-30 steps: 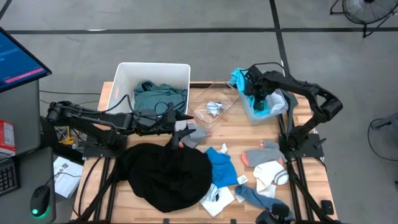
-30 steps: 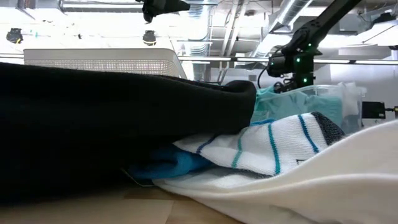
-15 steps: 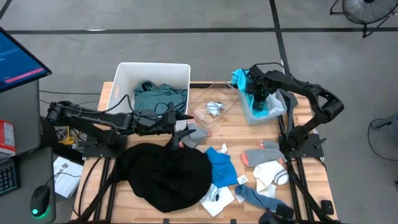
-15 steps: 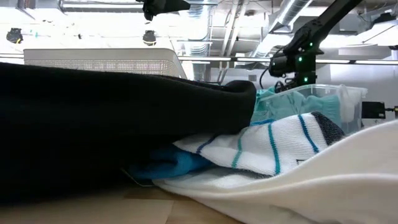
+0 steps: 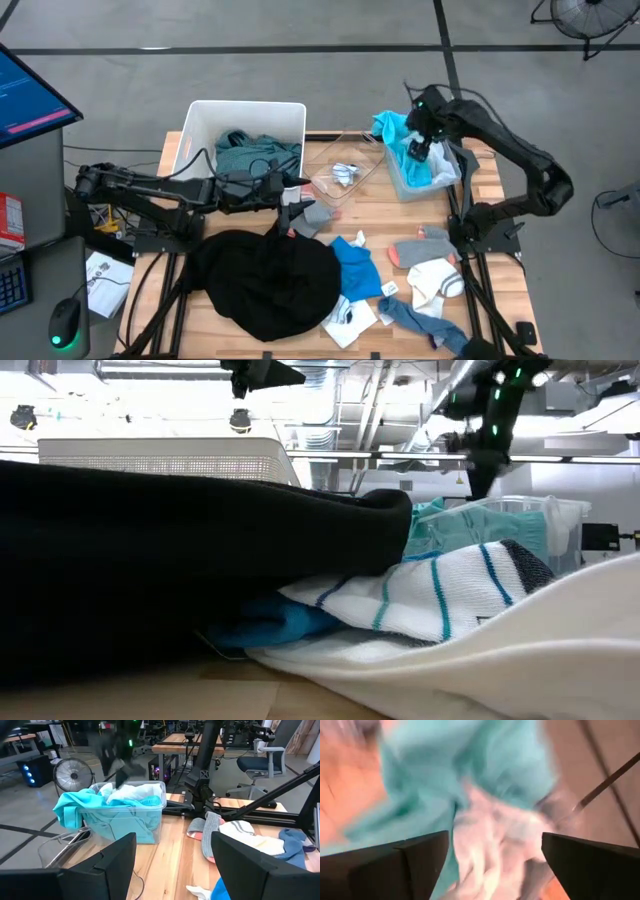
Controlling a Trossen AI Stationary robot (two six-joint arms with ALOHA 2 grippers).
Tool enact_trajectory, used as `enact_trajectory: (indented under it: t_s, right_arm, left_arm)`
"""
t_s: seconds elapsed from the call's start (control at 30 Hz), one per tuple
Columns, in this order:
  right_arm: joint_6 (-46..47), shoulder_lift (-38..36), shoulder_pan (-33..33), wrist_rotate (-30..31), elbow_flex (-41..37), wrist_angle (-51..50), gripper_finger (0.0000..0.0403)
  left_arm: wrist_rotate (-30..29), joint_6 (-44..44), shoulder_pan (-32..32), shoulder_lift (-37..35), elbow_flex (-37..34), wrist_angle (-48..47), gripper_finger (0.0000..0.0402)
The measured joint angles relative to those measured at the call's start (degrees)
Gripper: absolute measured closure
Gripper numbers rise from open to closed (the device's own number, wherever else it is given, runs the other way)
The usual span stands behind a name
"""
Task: Pick & Place Cloths
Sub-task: Put the light blue pants into the right transparent bin
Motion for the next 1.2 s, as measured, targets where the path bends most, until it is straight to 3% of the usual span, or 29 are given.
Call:
enact_trajectory:
  t_s: [0.2, 0.4, 0.53, 0.7, 0.93, 1.07, 1.2]
  right_arm:
    - [8.7, 0.1, 1.3, -6.2, 9.6, 10.2, 0.0073]
    - [9.7, 13.6, 1.9, -7.4, 20.1, 11.1, 0.0061]
    - [9.7, 24.3, 1.9, -7.4, 30.1, 5.9, 0.0052]
    - [9.5, 35.5, 1.1, -7.2, 41.5, -8.6, 0.0049]
    - [7.9, 44.4, 0.7, -6.1, 48.0, -20.1, 0.0049]
    - [7.5, 45.4, 1.2, -3.3, 48.0, -20.7, 0.0079]
    - [6.3, 45.2, 1.3, -2.0, 48.0, -21.1, 0.0166]
  left_arm:
    - [0.0, 0.0, 0.0, 0.0, 0.0, 0.0, 0.0161]
    - [0.0, 0.1, 0.0, 0.0, 0.0, 0.0, 0.0161]
    - [0.0, 0.2, 0.3, 0.0, 0.0, 0.0, 0.0161]
    - [0.0, 0.2, 0.3, 0.0, 0.0, 0.0, 0.0161]
    - [0.0, 0.2, 0.3, 0.0, 0.0, 0.0, 0.0161]
    - [0.0, 0.2, 0.3, 0.0, 0.0, 0.0, 0.0161]
    - [0.0, 0.2, 0.3, 0.0, 0.0, 0.0, 0.0161]
